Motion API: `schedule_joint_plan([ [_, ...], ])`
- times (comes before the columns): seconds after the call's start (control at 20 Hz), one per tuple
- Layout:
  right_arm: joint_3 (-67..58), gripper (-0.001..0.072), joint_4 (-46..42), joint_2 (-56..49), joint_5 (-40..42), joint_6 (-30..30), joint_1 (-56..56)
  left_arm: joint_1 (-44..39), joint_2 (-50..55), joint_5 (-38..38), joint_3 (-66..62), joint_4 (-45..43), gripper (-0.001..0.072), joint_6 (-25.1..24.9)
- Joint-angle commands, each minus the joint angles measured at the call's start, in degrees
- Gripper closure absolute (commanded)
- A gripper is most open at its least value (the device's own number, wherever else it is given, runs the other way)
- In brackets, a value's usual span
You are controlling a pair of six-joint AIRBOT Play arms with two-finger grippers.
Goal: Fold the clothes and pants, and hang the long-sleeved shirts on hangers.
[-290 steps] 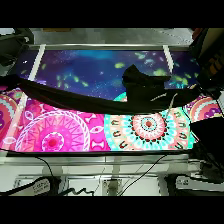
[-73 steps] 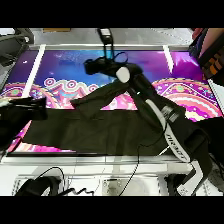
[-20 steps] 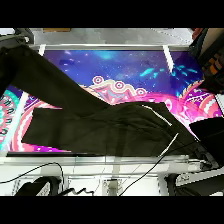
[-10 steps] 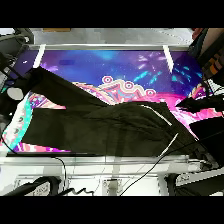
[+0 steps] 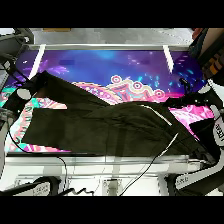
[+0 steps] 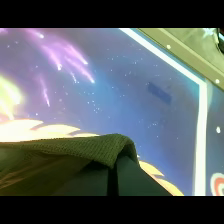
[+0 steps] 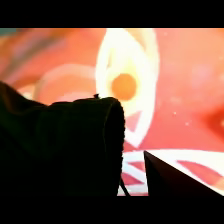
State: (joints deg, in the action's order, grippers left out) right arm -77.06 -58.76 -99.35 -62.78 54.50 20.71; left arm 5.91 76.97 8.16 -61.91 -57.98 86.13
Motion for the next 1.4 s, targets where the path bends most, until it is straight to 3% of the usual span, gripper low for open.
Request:
schedule_joint_plan([
  [0.0, -0.02, 0.0146, -3.91, -1.07, 2.62, 6.12, -1.42, -0.15, 0.26, 0.02, -0.02, 0.09, 0.0692, -0.02],
  [0.2, -0.02, 0.0188, -0.46, -2.82, -7.69, 4.55, -1.51, -0.33, 0.42, 0.02, -0.02, 0.09, 0.0691, -0.02],
  [0.3, -0.02, 0.0521, 2.51, -2.82, -8.79, 4.44, -1.88, -0.57, 1.03, 0.02, -0.02, 0.09, 0.0691, -0.02],
  [0.35, -0.02, 0.0643, 2.93, -2.82, -8.66, 4.46, -2.34, -0.57, 1.53, 0.02, -0.02, 0.09, 0.0691, -0.02],
  [0.75, -0.28, 0.0627, 3.41, -2.78, -0.66, 4.98, -4.02, -0.57, 3.41, -0.04, -0.02, 0.11, 0.069, 0.0],
  [0.9, -1.97, 0.0632, 3.58, -2.78, -4.7, 4.94, -4.02, -0.57, 3.3, 0.0, -0.02, 0.15, 0.069, 0.0],
  [0.95, -2.84, 0.0675, 3.54, -2.75, -5.77, 4.79, -4.02, -0.57, 3.13, -0.02, -0.02, 0.13, 0.069, 0.0],
  [1.35, -9.49, 0.0676, 3.13, 0.2, -10.25, 4.81, 2.58, 0.96, -1.05, 0.13, -0.02, 0.13, 0.0693, 0.0],
])
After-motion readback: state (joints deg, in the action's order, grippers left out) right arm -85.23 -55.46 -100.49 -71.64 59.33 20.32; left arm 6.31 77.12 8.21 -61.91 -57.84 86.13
